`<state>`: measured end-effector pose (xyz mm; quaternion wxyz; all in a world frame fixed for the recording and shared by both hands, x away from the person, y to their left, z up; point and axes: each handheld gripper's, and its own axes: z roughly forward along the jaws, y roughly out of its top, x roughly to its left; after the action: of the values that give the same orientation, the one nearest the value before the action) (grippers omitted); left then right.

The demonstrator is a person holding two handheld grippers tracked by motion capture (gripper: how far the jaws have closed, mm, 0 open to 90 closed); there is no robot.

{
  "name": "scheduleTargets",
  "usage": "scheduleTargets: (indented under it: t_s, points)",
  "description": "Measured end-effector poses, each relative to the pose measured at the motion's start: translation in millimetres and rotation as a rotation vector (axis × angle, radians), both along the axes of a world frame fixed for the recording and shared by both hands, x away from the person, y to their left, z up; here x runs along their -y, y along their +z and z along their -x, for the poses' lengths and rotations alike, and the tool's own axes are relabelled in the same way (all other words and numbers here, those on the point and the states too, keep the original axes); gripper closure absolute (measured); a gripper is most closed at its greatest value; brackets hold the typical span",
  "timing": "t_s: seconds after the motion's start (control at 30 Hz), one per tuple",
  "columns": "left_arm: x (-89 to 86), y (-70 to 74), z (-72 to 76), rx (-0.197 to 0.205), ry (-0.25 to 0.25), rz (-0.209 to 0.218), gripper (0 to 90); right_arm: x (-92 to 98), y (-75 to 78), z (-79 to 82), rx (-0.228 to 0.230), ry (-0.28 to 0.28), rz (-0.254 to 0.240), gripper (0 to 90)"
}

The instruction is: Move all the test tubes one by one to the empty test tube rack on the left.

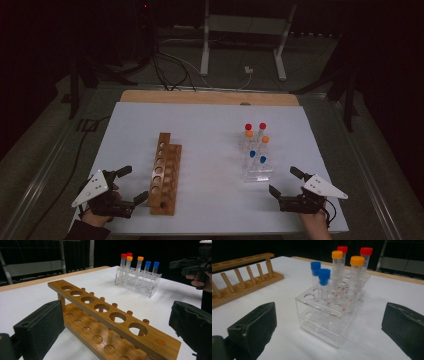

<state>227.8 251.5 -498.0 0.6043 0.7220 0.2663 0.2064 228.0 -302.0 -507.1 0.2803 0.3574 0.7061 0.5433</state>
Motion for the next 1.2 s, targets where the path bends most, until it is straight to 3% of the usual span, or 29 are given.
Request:
scheduleTargets:
  t_s: [0.13, 0.4, 0.47, 0.5, 0.57, 0.67, 1.03, 1.2]
  points:
    - [0.5, 0.7, 0.8, 0.017, 0.001, -0.005, 0.6, -2.4, -2.6, -0.8, 0.015, -0.012, 0.024, 0.0]
    - [1.8, -0.2, 0.2, 0.008, -0.005, -0.009, 0.6, -4.8, -0.3, -0.3, 0.017, -0.032, 0.045, 0.0]
    - [1.7, 0.1, 0.4, 0.011, -0.001, -0.008, 0.6, -4.6, -0.3, -1.1, 0.007, -0.025, 0.039, 0.0]
    - [1.6, 0.3, 0.6, 0.012, 0.000, -0.007, 0.6, -3.1, 1.5, -2.8, -0.026, -0.019, 0.008, 0.0]
    - [1.4, 0.3, 0.5, 0.013, 0.003, -0.006, 0.6, -1.2, 4.0, -3.0, -0.041, -0.025, -0.021, 0.0]
    - [1.1, 0.3, 0.3, 0.010, 0.003, -0.002, 0.6, -0.6, 8.5, -2.8, -0.033, -0.053, -0.004, 0.0]
    - [-0.2, 1.8, 1.2, 0.014, 0.007, 0.005, 0.6, -7.1, 21.5, -1.8, -0.052, -0.071, 0.006, 0.0]
    - [-0.5, 1.5, 0.8, 0.012, 0.005, 0.007, 0.6, -9.4, 31.1, -3.3, -0.028, -0.077, 0.007, 0.0]
